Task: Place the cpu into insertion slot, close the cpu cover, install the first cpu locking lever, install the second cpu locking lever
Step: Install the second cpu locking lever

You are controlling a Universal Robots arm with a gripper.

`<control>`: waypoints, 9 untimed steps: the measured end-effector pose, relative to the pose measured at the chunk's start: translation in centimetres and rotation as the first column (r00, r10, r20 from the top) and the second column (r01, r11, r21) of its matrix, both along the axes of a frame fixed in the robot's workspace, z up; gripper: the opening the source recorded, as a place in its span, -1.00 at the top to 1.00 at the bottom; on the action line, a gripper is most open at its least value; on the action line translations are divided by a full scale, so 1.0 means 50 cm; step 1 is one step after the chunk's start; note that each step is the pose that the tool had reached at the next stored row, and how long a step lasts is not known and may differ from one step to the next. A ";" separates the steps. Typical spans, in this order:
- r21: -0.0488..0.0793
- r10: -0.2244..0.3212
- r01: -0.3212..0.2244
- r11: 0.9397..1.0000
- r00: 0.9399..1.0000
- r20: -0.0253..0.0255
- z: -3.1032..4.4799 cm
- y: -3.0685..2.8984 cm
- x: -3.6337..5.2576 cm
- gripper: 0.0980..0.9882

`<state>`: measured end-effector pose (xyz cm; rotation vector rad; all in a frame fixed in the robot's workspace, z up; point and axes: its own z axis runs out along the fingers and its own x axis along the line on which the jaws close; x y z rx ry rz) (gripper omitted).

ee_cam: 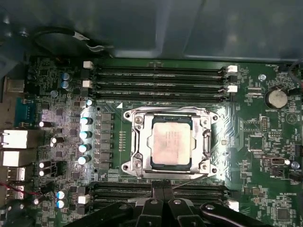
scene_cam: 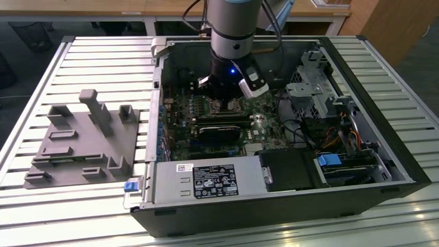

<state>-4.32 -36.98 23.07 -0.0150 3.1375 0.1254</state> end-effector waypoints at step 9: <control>0.014 -0.001 0.001 1.000 1.000 0.000 -0.016 -0.007 -0.010 0.98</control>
